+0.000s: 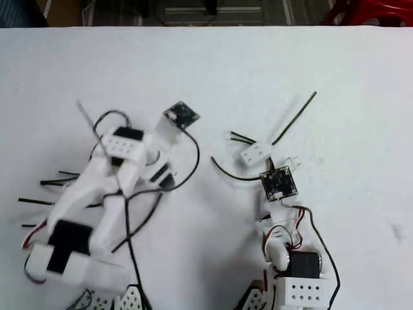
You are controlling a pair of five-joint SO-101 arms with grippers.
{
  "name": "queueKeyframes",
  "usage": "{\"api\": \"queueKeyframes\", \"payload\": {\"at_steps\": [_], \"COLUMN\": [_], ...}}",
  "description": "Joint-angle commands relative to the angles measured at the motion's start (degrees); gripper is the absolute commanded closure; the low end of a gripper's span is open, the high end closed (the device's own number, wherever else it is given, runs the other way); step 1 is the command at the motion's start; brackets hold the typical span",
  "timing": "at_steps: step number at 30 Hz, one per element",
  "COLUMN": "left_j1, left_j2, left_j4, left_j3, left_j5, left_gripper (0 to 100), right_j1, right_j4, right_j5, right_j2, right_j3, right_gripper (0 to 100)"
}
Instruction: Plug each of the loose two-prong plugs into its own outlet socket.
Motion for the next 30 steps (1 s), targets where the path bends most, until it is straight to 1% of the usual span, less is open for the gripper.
{"api": "queueKeyframes", "payload": {"at_steps": [1, 4, 7, 15, 19, 27, 30], "left_j1": [1.2, 6.2, 11.2, 19.1, 21.2, 21.4, 21.9], "left_j2": [7.4, 7.5, 7.5, 7.4, 7.4, 7.4, 7.1], "left_j4": [5.5, 7.4, 6.9, 6.1, 6.1, 6.2, 6.7], "left_j3": [-8.8, -9.1, -8.1, -8.0, -8.1, -8.1, -9.4], "left_j5": [3.2, 6.6, 10.4, 15.5, 16.8, 19.5, 21.5], "left_gripper": [75, 75, 75, 75, 76, 76, 75], "right_j1": [-0.1, -0.1, -0.1, -0.1, -0.1, -0.1, -0.1], "right_j4": [0.1, 0.1, 0.1, 0.1, 0.1, 0.1, 0.1], "right_j5": [0.3, 0.3, 0.3, 0.3, 0.3, 0.3, 0.3], "right_j2": [-0.6, -0.6, -0.6, -0.6, -0.6, -0.6, -0.6], "right_j3": [0.6, 0.6, 0.6, 0.6, 0.6, 0.6, 0.6], "right_gripper": [97.5, 97.5, 97.5, 97.5, 97.5, 97.5, 97.5]}}
